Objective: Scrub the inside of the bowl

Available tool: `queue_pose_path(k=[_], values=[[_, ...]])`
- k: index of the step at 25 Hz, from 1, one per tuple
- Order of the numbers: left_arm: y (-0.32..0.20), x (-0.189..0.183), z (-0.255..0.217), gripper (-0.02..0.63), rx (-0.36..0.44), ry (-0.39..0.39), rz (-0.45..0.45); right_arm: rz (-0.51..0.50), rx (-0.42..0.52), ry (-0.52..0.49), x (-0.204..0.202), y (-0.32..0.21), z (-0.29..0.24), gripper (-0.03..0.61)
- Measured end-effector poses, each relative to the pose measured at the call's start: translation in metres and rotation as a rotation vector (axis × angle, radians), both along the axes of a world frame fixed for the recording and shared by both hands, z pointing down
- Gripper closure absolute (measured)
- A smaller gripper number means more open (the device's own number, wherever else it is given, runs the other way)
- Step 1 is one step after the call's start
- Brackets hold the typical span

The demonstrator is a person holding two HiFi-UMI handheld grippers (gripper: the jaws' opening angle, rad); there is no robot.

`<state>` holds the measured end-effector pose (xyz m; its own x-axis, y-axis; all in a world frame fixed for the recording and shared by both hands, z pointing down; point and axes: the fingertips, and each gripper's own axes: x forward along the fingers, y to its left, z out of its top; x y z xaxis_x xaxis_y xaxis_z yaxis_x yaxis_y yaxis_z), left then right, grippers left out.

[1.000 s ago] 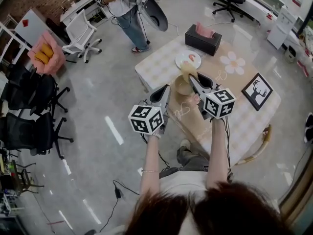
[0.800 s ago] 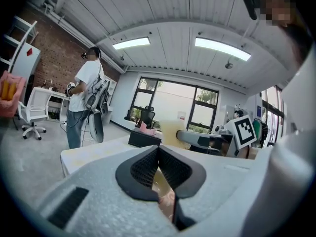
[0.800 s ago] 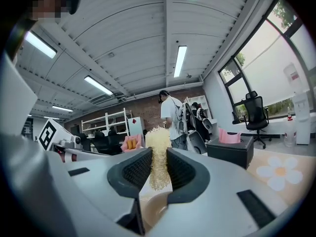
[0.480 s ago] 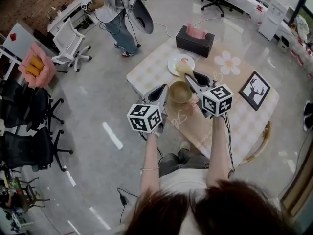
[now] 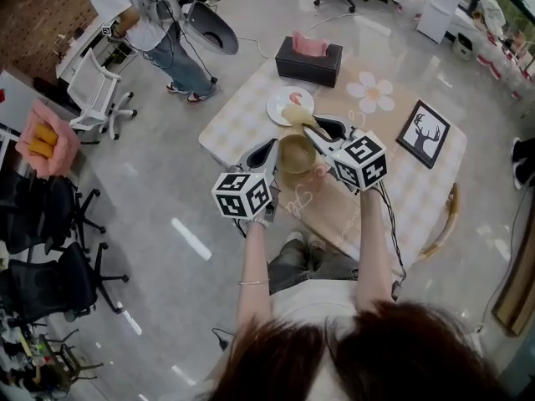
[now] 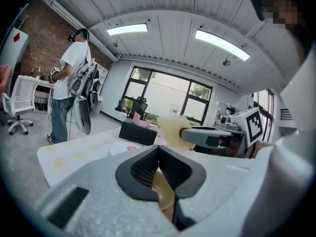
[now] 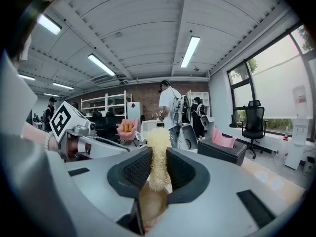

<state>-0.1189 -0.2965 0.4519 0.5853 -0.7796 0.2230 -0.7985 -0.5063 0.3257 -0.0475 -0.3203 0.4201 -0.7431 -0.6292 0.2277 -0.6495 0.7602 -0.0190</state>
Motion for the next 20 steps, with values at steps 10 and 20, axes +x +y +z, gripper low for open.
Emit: queue_pose_path(k=[10, 20], values=[[-0.012, -0.006, 0.022, 0.603, -0.102, 0.067, 0.079, 0.044, -0.046, 0.079, 0.004, -0.014, 0.015, 0.500], [-0.013, -0.020, 0.055, 0.601, -0.283, 0.137, 0.071, 0.036, -0.091, 0.142, 0.004, -0.018, 0.035, 0.499]])
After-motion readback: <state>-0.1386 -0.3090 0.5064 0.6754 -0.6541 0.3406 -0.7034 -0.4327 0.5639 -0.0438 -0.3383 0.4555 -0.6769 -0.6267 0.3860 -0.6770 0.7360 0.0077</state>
